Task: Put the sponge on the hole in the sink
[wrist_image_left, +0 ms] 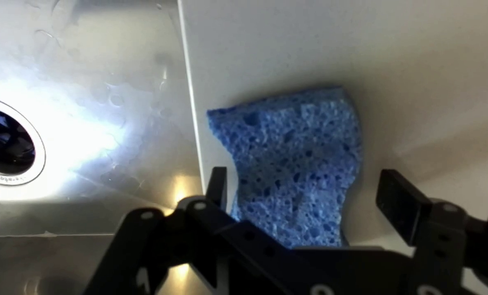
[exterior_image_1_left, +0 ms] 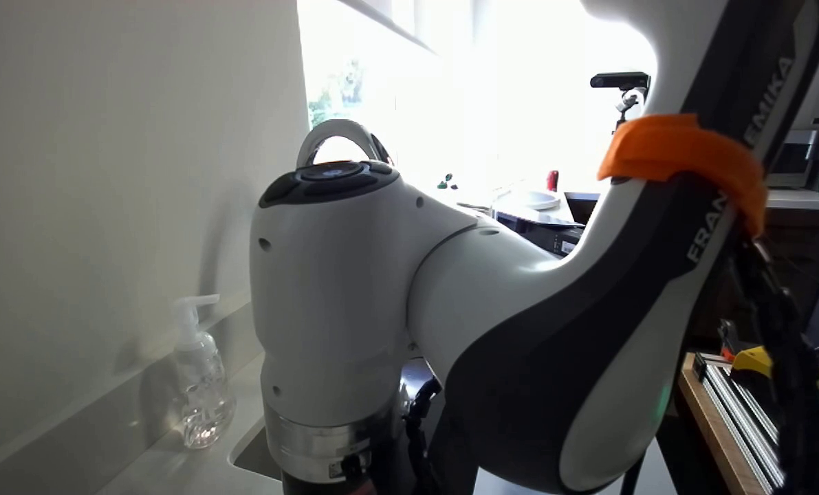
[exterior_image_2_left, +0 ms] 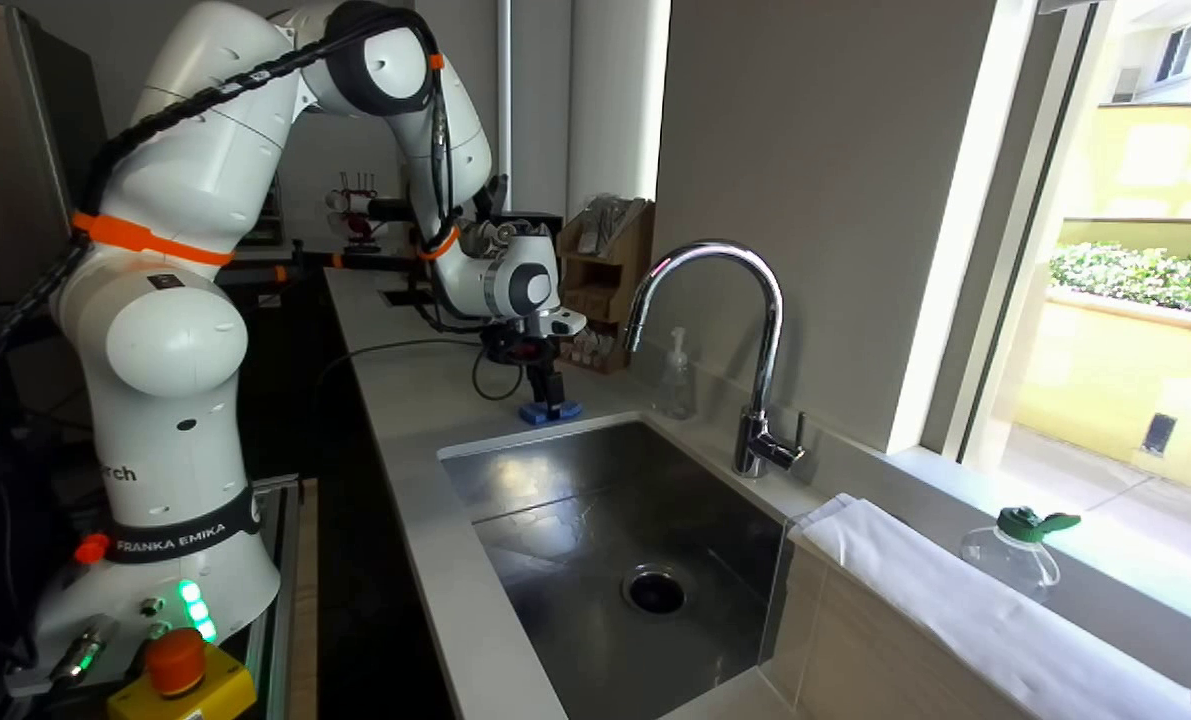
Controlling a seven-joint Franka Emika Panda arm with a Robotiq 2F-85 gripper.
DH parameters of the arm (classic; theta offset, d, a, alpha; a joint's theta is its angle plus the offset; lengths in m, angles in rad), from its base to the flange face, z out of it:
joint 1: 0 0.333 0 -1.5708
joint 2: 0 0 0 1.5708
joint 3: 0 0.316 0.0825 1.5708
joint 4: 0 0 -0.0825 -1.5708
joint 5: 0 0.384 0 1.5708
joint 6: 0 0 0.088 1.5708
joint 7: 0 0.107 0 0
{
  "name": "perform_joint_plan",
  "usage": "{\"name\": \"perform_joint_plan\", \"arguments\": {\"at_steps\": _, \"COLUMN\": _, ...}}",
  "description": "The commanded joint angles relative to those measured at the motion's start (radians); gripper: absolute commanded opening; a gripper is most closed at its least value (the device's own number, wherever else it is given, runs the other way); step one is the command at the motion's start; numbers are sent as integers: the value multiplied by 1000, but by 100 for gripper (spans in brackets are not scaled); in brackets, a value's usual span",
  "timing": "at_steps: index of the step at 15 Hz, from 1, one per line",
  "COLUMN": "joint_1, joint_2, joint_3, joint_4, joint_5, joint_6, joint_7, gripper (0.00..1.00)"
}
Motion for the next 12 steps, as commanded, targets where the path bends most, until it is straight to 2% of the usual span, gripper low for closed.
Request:
{"name": "perform_joint_plan", "arguments": {"at_steps": 1, "joint_1": 15, "joint_2": 14, "joint_3": -9, "joint_4": -3, "joint_5": 23, "joint_6": 30, "joint_7": 8, "gripper": 63}}
{"name": "perform_joint_plan", "arguments": {"at_steps": 4, "joint_1": 17, "joint_2": 14, "joint_3": -7, "joint_4": -1, "joint_5": 28, "joint_6": 34, "joint_7": 9, "gripper": 38}}
{"name": "perform_joint_plan", "arguments": {"at_steps": 12, "joint_1": 3, "joint_2": -30, "joint_3": -32, "joint_4": -48, "joint_5": 56, "joint_6": 56, "joint_7": 38, "gripper": 37}}
